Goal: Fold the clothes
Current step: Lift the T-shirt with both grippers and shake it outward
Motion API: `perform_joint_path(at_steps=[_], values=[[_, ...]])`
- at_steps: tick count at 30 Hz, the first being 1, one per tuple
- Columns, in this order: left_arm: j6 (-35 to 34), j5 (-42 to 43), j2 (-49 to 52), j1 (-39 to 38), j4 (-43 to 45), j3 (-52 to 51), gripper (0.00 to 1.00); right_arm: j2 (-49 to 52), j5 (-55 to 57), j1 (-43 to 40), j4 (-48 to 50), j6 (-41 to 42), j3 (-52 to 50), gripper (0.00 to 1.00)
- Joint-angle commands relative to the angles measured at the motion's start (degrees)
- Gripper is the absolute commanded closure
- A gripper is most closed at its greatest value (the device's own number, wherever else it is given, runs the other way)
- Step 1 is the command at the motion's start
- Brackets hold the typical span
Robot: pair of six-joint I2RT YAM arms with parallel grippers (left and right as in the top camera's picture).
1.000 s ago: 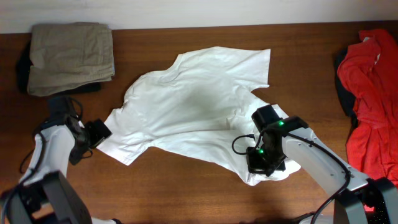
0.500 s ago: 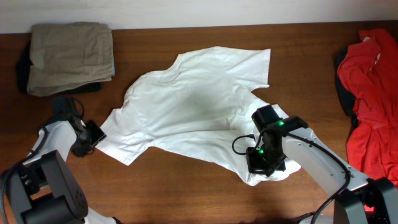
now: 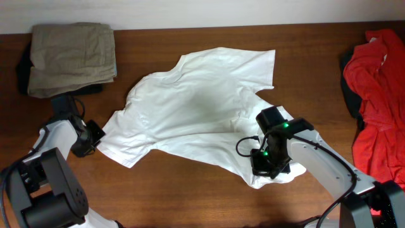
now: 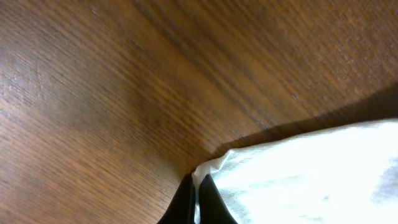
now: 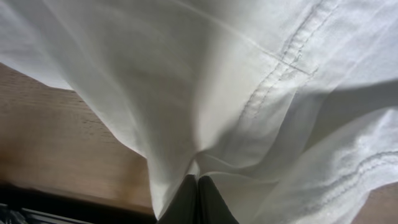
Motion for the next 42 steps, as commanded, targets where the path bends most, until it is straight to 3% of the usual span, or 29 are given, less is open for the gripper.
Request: perform_joint_path(at_steps=[1,5,9,13,18,22,27,31,34,38,42], values=[[0.11,0.24,-1.73,0.24,-3.76,2.54,0.99,-0.72,0.17,0.02,-0.59,0.48,6.40,0.96],[0.11,1.73,-13.11,0.07,-8.76,7.32,0.99,-0.72,6.75,-3.02,-8.59,0.46,20.90,0.96],[0.11,3.91,-32.33,0.07,-14.71,15.78,0.99,-0.72,15.96,-5.99,-21.29,0.35,47.06,0.96],[0.09,4.04,-45.18,0.07,-18.40,26.10,0.99,-0.72,17.53,-6.03,-28.44,-1.33,68.43,0.96],[0.09,4.09,-52.00,0.07,-26.32,42.91,1.00,-0.72,18.36,-6.03,-36.59,-1.73,93.83,0.96],[0.09,10.29,-52.00,0.07,-29.75,49.96,0.99,-1.11,19.10,-6.03,-37.90,-3.21,103.08,0.96],[0.57,12.11,-42.25,0.07,-29.40,49.90,0.99,4.17,25.77,-6.03,-37.22,-2.97,103.14,0.96],[0.96,14.60,-22.36,0.07,-25.83,49.92,0.99,16.87,26.14,-6.73,-30.69,-3.04,103.14,0.96],[0.92,22.88,-9.16,-0.33,-15.43,51.67,0.99,23.43,25.35,-9.29,-20.52,-3.61,103.16,0.96],[1.38,23.43,-5.03,-1.77,-15.78,67.58,1.00,21.46,16.65,-15.93,-14.38,-6.01,108.06,0.96],[3.85,23.43,-5.18,-1.77,-27.12,90.23,0.99,15.80,9.25,-24.98,-18.29,-6.03,115.27,0.96]])
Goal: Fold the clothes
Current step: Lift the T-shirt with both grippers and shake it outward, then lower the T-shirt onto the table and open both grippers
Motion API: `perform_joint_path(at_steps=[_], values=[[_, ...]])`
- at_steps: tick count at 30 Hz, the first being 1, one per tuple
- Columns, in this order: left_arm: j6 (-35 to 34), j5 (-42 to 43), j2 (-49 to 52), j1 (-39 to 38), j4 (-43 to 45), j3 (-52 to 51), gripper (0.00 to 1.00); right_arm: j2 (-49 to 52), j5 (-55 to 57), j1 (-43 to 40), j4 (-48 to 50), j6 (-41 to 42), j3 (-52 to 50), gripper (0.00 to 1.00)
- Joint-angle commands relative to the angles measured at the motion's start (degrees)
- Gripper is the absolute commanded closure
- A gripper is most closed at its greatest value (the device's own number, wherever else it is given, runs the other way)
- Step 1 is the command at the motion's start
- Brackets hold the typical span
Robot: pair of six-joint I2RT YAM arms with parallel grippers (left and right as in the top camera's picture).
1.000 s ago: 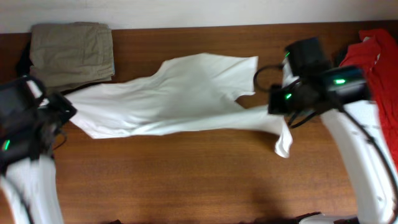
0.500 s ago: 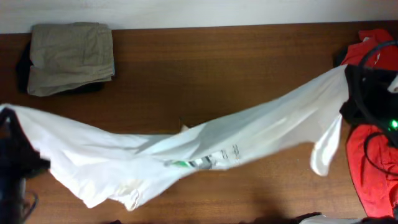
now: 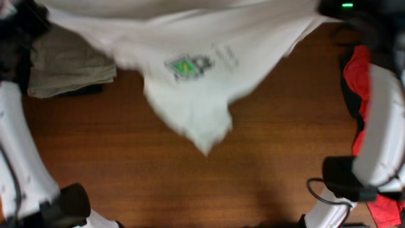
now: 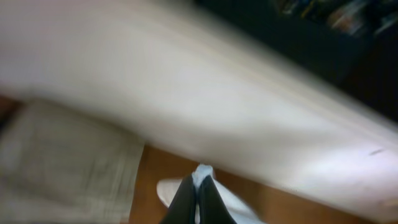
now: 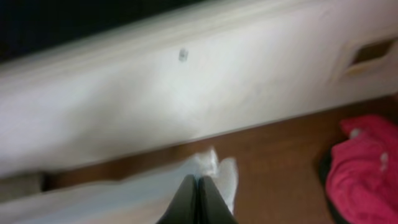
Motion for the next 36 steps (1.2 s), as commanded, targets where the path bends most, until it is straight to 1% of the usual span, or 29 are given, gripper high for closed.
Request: perform_joint_path(at_steps=[1,3,5,6,7,10,12,13,14,15,17,21,22,24,25,26,27,31,34,36], values=[[3.13,0.81,-3.34,0.31,-8.92,15.26,0.99,-8.20,-5.86,-5.18,-3.28,-0.79,4.59,0.96],[3.67,0.81,-3.23,0.13,-15.32,16.65,1.00,-7.80,-5.92,-5.66,-8.44,-1.53,4.07,0.96],[6.73,0.74,-0.87,-1.36,-23.45,15.50,0.99,-5.40,-7.48,-5.25,-13.90,-1.90,1.38,0.96],[8.00,0.50,0.87,-2.38,-26.77,14.05,0.99,-3.89,-8.87,-4.79,-16.20,-1.90,-1.07,0.96],[10.43,0.37,4.22,-3.85,-30.73,10.62,1.00,-1.42,-9.29,-3.37,-17.68,-1.95,-6.47,0.96],[13.09,0.37,10.58,-6.60,-32.44,-0.81,0.99,1.20,-9.18,-0.15,-15.28,-2.10,-18.23,0.96],[14.40,0.37,13.62,-8.74,-30.99,-10.62,0.99,1.29,-9.01,1.64,-10.58,-2.05,-28.79,0.96],[15.21,0.37,14.10,-9.62,-29.53,-16.15,0.99,1.29,-9.01,1.95,-10.01,-2.05,-32.98,0.96],[15.58,0.39,14.08,-9.99,-28.70,-20.33,1.00,1.27,-9.01,1.88,-10.23,-2.05,-35.80,0.96],[16.28,0.37,13.97,-9.97,-28.59,-22.29,1.00,1.22,-8.76,1.79,-10.34,-2.05,-37.46,0.96],[16.92,0.13,13.33,-9.73,-29.24,-23.15,0.99,0.35,-8.55,1.75,-10.47,-2.05,-37.77,0.96],[16.35,-1.84,5.90,-8.72,-24.57,-23.08,1.00,-5.79,-7.72,1.79,-8.39,-2.05,-37.73,0.96],[15.41,-3.50,4.17,-8.72,-24.04,-23.08,1.00,-7.54,-7.67,1.86,-7.80,-2.05,-37.73,0.96],[13.22,-8.50,-3.45,-8.79,-23.74,-23.08,1.00,-13.49,-7.72,1.90,-6.73,-2.03,-37.73,0.96],[12.68,-9.20,-7.34,-8.79,-23.89,-23.08,0.99,-16.72,-7.72,1.90,-6.62,-1.92,-37.73,0.96],[11.78,-9.31,-10.78,-8.79,-23.91,-23.08,1.00,-19.34,-7.74,1.90,-6.82,-1.86,-37.73,0.96],[10.19,-9.31,-16.98,-8.79,-23.87,-23.08,1.00,-23.15,-7.74,1.90,-7.54,-1.86,-37.73,0.96],[8.48,-9.35,-32.13,-8.79,-22.71,-23.08,0.99,-31.67,-7.78,1.90,-9.14,-1.81,-37.73,0.96],[6.54,-9.81,-39.87,-8.79,-19.65,-23.08,1.00,-35.17,-7.74,1.88,-8.24,-1.84,-37.73,0.96],[6.19,-10.27,-40.79,-8.79,-17.55,-23.08,0.99,-34.86,-7.72,1.88,-6.78,-1.84,-37.73,0.96]])
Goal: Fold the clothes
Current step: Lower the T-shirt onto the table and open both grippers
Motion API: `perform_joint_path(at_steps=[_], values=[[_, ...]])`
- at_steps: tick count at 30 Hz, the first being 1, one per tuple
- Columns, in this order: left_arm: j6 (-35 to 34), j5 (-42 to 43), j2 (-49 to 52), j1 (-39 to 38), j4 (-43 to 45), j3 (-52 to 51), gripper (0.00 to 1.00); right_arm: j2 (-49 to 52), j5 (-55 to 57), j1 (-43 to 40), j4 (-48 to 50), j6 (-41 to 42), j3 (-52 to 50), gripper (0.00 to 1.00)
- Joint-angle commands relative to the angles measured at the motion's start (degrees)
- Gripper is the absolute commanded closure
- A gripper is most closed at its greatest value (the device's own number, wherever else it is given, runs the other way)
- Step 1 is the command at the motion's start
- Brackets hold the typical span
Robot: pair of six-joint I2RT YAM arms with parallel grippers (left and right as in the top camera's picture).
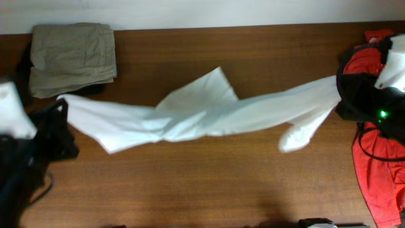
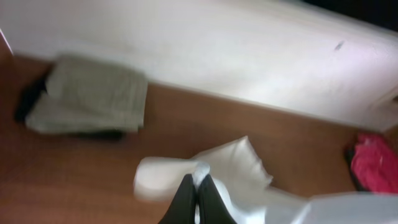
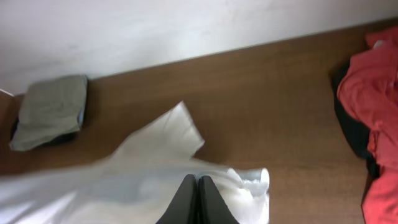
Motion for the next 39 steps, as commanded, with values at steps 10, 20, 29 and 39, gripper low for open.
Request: perform_joint_path(at_steps=[10,20,29,39], values=[[-2.29,-3.39,34.05,0.28,28.74,0.26,1.00,23.28,-5.03,-0.04,26.12,-0.44,0.24,0.96],[1.11,-9.46,31.04,0.39,6.60,33.77,1.00,19.91,-5.35,-5.84,14.10,-3.28,21.77,0.96],[0.85,-10.34,37.53,0.26,-7.63,9.16,0.99,26.69,-5.03,-4.46,16.44,-3.56,-14.16,0.96],[0.90,0.35,38.16,-6.82,-8.17,-19.89,1.00,18.75,-4.37,-3.91,6.12,-2.78,-27.28,0.96]])
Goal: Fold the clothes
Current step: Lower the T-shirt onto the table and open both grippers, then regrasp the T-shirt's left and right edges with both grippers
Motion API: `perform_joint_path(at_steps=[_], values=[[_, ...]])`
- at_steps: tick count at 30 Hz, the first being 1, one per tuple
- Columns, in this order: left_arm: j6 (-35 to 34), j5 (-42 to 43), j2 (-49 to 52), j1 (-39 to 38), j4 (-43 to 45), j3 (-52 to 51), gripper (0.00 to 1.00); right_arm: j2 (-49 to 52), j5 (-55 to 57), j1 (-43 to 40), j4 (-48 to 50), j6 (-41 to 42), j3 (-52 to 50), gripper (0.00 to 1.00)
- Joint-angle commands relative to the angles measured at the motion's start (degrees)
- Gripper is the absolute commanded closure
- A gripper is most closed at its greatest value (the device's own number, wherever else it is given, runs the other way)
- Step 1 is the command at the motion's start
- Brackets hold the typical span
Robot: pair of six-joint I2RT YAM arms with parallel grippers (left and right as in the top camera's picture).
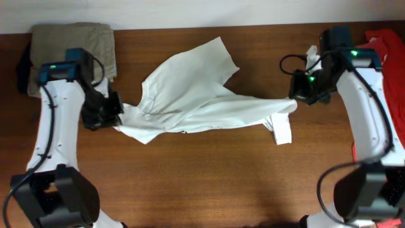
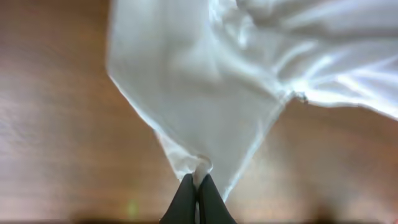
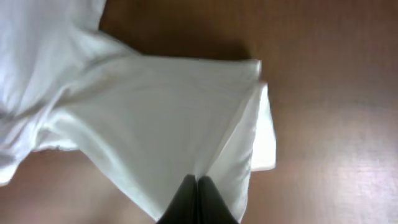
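The white T-shirt (image 1: 196, 101) stretches rumpled across the middle of the wooden table (image 1: 202, 183), one part fanning toward the far edge. At its left end my left gripper (image 1: 112, 120) is shut on a bunched edge of the white T-shirt (image 2: 205, 118), the left gripper (image 2: 198, 180) pinching cloth. My right gripper (image 1: 296, 101) is shut on the shirt's right end; in the right wrist view the white T-shirt (image 3: 161, 112) hangs from the right gripper (image 3: 197, 180). A small flap (image 1: 281, 130) lies below the right end.
A folded khaki garment (image 1: 69, 50) lies at the far left corner, just beyond my left arm. A red garment (image 1: 386, 69) is piled at the right edge behind my right arm. The white wall runs along the table's far edge.
Both arms have come inward and down over the table. The shirt, then strung out in a long band between wide-apart grippers, now lies wider and rumpled, with a part fanned toward the far edge.
First the shirt lay spread on the table with both grippers shut on its near corners. Then it was held high in the air, print showing. Then it was stretched as a band across the table. Now it rests rumpled, both grippers still holding.
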Motion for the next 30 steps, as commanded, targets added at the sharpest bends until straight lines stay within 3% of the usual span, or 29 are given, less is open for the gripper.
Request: perform_joint_path(at_steps=[1,8,11,14,15,16,17,18,19,25,28,29,30], values=[[0.74,2.01,-2.67,-3.50,-1.42,-0.42,1.00,-8.37,2.47,0.04,-7.19,-0.24,0.37,0.96],[-1.44,-4.74,-13.81,-4.42,-2.43,-0.42,1.00,-20.02,4.24,2.95,-23.98,-1.09,-2.29,0.89],[-1.64,-5.51,-14.49,-4.42,-5.03,-0.42,0.99,-23.47,4.22,6.64,-22.71,0.92,-13.31,0.83],[-1.64,-6.03,-14.49,-4.48,-8.13,-1.18,1.00,-24.13,4.24,7.65,-15.23,2.19,-24.00,0.80],[-1.62,-6.05,-14.49,-4.46,-8.98,-1.49,0.96,-24.04,4.24,7.61,-13.40,2.19,-24.74,0.75],[-1.62,-6.05,-14.49,-4.48,-10.08,-1.97,0.92,-23.85,4.22,7.61,-11.41,2.19,-24.83,0.61],[-1.62,-6.05,-14.49,-4.46,-11.10,-2.86,0.87,-23.76,4.35,7.61,-8.76,2.16,-24.83,0.32],[-1.62,-6.08,-14.49,-4.46,-11.21,-3.61,0.81,-23.67,5.22,7.61,-6.21,2.16,-24.83,0.10],[-1.62,-6.05,-14.49,-4.46,-10.56,-4.83,0.80,-23.45,6.62,7.61,-3.48,2.16,-24.83,0.02],[-1.64,-6.03,-14.49,-4.46,-4.70,-8.41,0.80,-14.51,9.86,5.88,2.08,2.16,-24.85,0.02],[-1.62,-6.03,-14.49,-4.48,-3.17,-8.96,0.44,-5.60,9.60,1.60,2.12,2.16,-24.85,0.01],[-1.64,-6.01,-14.49,-4.46,-2.21,-10.36,0.37,-3.43,9.31,0.22,2.03,2.16,-24.85,0.01],[-1.68,-5.97,-14.49,-4.46,-1.38,-11.72,0.37,-2.34,9.09,-0.72,1.84,2.16,-24.85,0.00]])
